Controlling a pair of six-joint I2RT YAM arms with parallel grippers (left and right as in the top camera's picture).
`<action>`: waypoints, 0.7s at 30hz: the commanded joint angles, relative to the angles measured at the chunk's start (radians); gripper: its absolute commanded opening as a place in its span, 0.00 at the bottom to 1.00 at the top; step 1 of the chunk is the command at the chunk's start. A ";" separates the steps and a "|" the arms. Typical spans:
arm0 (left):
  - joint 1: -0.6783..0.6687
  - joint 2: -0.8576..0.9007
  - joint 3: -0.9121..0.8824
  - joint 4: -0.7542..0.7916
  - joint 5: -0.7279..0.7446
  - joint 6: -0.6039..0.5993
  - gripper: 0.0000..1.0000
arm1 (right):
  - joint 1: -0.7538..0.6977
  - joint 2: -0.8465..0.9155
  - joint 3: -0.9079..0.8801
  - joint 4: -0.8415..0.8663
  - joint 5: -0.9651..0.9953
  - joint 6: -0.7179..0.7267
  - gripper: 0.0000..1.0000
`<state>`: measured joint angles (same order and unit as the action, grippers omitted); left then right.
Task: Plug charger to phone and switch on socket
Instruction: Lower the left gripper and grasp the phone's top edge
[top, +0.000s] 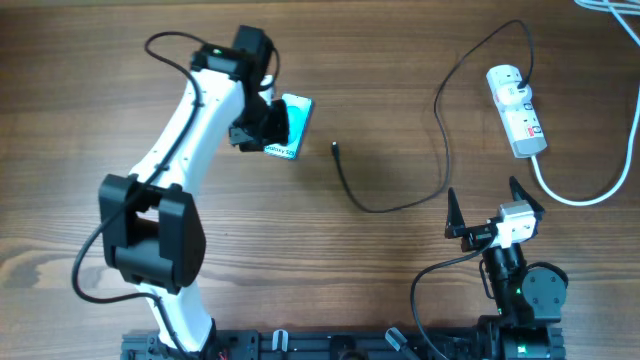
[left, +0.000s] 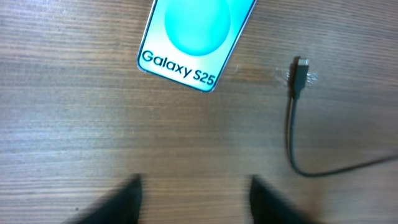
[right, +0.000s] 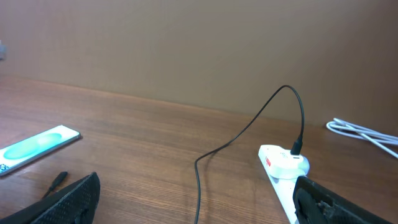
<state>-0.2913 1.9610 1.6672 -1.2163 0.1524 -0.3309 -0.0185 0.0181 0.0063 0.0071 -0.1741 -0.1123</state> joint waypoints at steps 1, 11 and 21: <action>-0.036 0.020 -0.032 0.055 -0.102 -0.026 1.00 | -0.004 -0.007 -0.001 0.003 0.017 0.008 1.00; -0.054 0.077 -0.056 0.236 -0.151 -0.020 1.00 | -0.004 -0.007 -0.001 0.003 0.017 0.008 1.00; -0.054 0.163 -0.132 0.409 -0.151 -0.022 1.00 | -0.004 -0.007 -0.001 0.004 0.017 0.008 1.00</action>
<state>-0.3416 2.0933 1.5528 -0.8246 0.0193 -0.3470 -0.0185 0.0185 0.0063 0.0071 -0.1741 -0.1123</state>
